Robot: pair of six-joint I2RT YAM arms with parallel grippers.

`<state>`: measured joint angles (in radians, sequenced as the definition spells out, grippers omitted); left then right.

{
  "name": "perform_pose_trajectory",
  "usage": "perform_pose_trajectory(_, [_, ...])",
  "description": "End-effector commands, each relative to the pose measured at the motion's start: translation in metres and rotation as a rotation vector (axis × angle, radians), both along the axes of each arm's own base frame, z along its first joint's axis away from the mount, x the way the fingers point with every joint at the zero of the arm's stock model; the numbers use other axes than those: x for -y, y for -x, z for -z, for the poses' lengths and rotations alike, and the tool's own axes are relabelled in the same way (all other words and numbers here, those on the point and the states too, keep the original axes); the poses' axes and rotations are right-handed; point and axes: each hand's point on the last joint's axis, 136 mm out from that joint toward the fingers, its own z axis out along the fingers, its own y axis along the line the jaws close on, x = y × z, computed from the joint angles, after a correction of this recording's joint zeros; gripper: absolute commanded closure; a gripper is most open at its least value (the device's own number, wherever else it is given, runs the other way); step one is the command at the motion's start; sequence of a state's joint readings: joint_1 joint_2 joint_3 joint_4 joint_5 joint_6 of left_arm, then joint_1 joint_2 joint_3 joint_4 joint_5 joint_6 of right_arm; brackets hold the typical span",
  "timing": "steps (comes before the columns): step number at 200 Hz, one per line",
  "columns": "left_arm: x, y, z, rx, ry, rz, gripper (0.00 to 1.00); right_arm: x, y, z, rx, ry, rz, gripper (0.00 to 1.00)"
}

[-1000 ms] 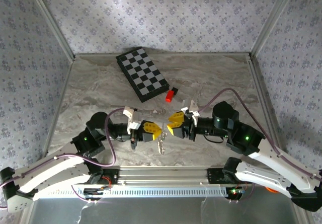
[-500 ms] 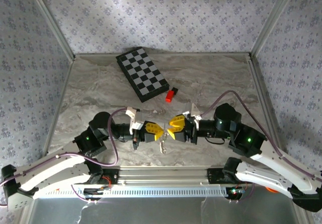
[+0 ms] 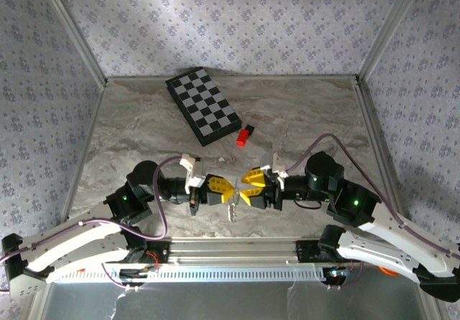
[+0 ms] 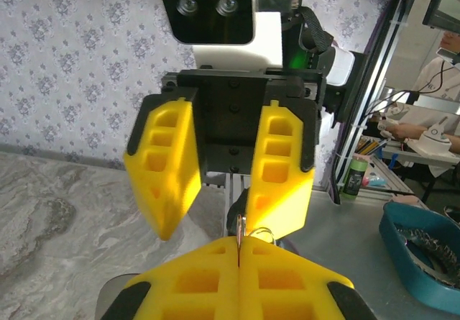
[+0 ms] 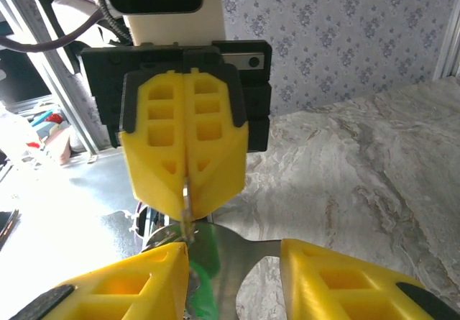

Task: Put the keys on the keyring

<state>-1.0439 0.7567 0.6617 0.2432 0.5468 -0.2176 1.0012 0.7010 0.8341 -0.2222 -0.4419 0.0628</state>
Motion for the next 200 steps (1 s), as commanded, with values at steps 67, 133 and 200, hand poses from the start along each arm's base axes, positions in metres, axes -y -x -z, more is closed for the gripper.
perform_pose_trajectory(67, [0.0002, 0.0038, -0.0304, 0.069, 0.065, -0.001, 1.0, 0.0008, 0.0023, -0.0004, 0.031, -0.01, 0.007, 0.58])
perform_pose_trajectory(133, [0.005, 0.006, -0.0257, 0.076, 0.039, 0.008, 1.0, -0.0021, 0.0038, -0.0069, 0.045, -0.058, -0.004, 0.69])
perform_pose_trajectory(200, [0.0064, 0.0064, -0.0233, 0.081, 0.03, 0.009, 1.0, -0.0029, 0.0082, -0.0077, 0.054, -0.072, -0.02, 0.77])
